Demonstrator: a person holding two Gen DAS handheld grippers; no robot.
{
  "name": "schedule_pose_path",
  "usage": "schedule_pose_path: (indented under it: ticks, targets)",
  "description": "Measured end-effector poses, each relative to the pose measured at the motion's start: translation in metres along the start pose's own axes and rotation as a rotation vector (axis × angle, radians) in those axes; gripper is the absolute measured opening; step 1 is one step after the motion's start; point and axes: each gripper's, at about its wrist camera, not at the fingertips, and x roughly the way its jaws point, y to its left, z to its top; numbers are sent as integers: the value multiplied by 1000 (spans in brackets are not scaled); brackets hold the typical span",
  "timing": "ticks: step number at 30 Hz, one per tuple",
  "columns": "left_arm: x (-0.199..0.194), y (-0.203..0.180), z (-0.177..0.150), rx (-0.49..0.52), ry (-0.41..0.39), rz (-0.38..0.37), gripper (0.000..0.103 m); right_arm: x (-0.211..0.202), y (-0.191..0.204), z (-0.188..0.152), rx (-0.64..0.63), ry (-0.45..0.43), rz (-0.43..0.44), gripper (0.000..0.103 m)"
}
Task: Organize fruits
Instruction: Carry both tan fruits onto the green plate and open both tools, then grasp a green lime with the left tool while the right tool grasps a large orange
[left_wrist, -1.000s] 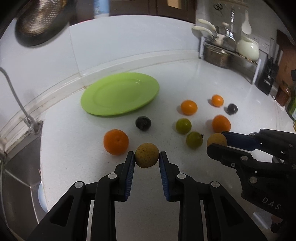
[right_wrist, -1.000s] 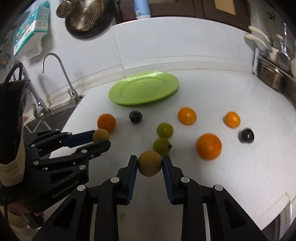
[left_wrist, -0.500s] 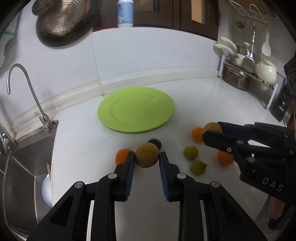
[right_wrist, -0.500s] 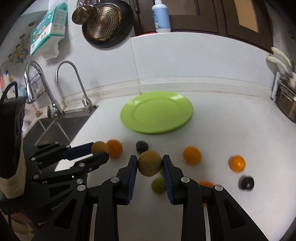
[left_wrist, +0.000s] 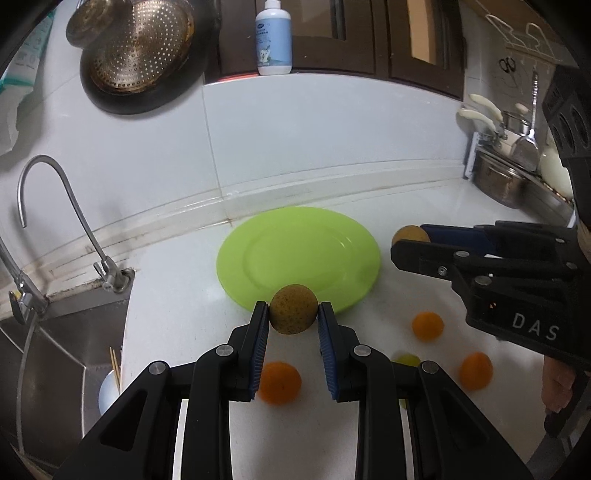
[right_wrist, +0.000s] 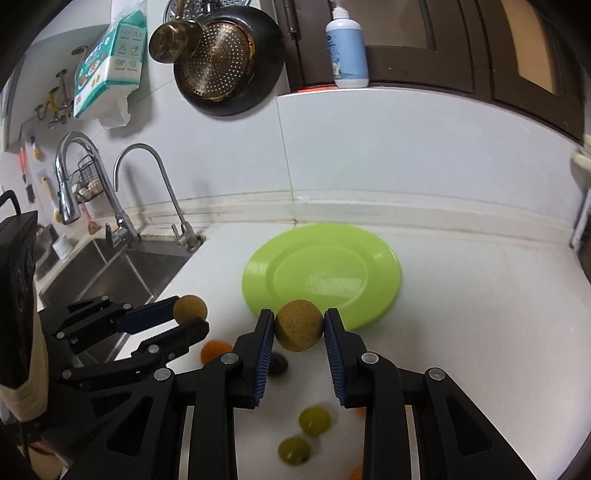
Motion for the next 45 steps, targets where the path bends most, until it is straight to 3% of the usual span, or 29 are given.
schedule_pose_path:
  ticks: [12, 19, 28, 31, 38, 45]
  targets:
    - [64, 15, 34, -30, 120, -28, 27, 71, -20, 39, -12, 149, 40, 29]
    - [111, 20, 32, -51, 246, -40, 27, 112, -28, 39, -40, 237, -1, 29]
    - [135, 21, 23, -55, 310, -33, 27, 142, -35, 30, -35, 328, 3, 29]
    - [134, 22, 24, -52, 305, -28, 28, 143, -35, 28, -33, 329, 4, 29]
    - [111, 26, 28, -62, 251, -4, 39, 127, -36, 30, -20, 291, 2, 32]
    - [64, 18, 31, -46, 147, 26, 59, 83, -29, 28, -24, 202, -26, 35]
